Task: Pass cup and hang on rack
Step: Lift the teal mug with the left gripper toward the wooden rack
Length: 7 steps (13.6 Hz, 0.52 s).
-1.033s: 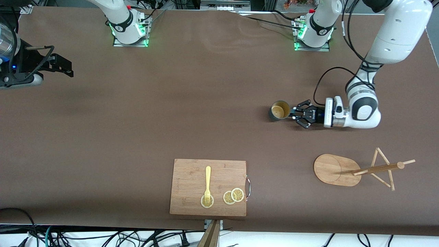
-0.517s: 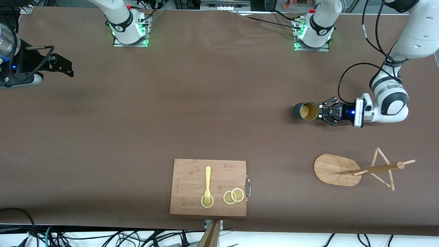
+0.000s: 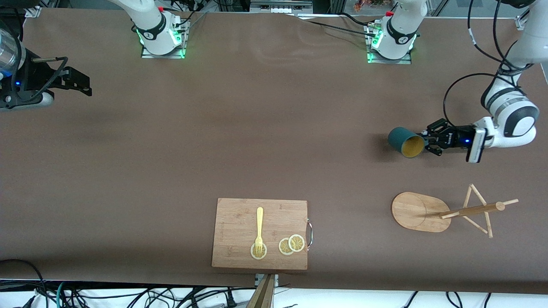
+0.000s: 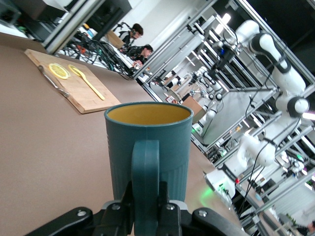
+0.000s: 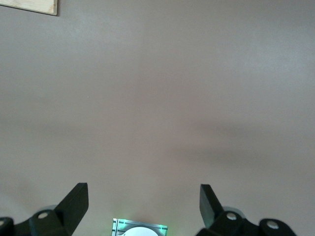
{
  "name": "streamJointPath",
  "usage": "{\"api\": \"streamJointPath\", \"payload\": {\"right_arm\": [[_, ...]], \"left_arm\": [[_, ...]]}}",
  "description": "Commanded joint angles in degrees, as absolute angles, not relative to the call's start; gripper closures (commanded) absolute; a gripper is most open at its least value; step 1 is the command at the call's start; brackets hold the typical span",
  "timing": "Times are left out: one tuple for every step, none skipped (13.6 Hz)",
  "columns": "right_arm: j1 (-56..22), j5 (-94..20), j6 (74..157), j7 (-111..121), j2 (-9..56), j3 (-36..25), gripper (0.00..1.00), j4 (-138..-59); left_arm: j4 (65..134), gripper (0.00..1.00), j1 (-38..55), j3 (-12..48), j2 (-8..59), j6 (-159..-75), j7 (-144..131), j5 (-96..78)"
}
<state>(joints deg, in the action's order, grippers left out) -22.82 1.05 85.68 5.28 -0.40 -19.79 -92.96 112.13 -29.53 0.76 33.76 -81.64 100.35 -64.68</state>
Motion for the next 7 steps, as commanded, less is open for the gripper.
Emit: {"api": "streamJointPath", "payload": {"right_arm": [[-23.1, 1.7, 84.4, 6.0, 0.1, -20.0, 0.00, -91.5], [-23.1, 1.7, 84.3, 6.0, 0.2, -20.0, 0.00, -91.5], [-23.1, 1.7, 84.1, 6.0, 0.1, -20.0, 0.00, -91.5], [-23.1, 1.7, 84.0, 6.0, 0.1, -20.0, 0.00, -91.5], [-23.1, 1.7, 84.0, 6.0, 0.1, -20.0, 0.00, -91.5], [-23.1, 1.7, 84.0, 6.0, 0.1, -20.0, 0.00, -91.5], [-23.1, 1.7, 84.0, 6.0, 0.2, -20.0, 0.00, -91.5]], "left_arm": [[112.4, 0.94, -31.0, 1.3, 29.3, -78.2, 87.6, -63.4], [111.5, 0.94, -31.5, 1.3, 28.7, -77.3, 83.7, -63.3], [110.1, 0.94, -31.6, 1.3, 28.6, -75.6, 79.3, -63.3], [109.3, 0.94, -31.9, 1.3, 28.9, -73.1, 74.1, -63.3], [108.8, 0.94, -33.0, 1.4, 29.2, -71.9, 69.5, -63.3], [108.7, 0.94, -33.4, 1.4, 29.2, -71.3, 66.8, -63.3], [108.8, 0.94, -33.8, 1.4, 29.2, -70.9, 65.1, -63.4]]}}
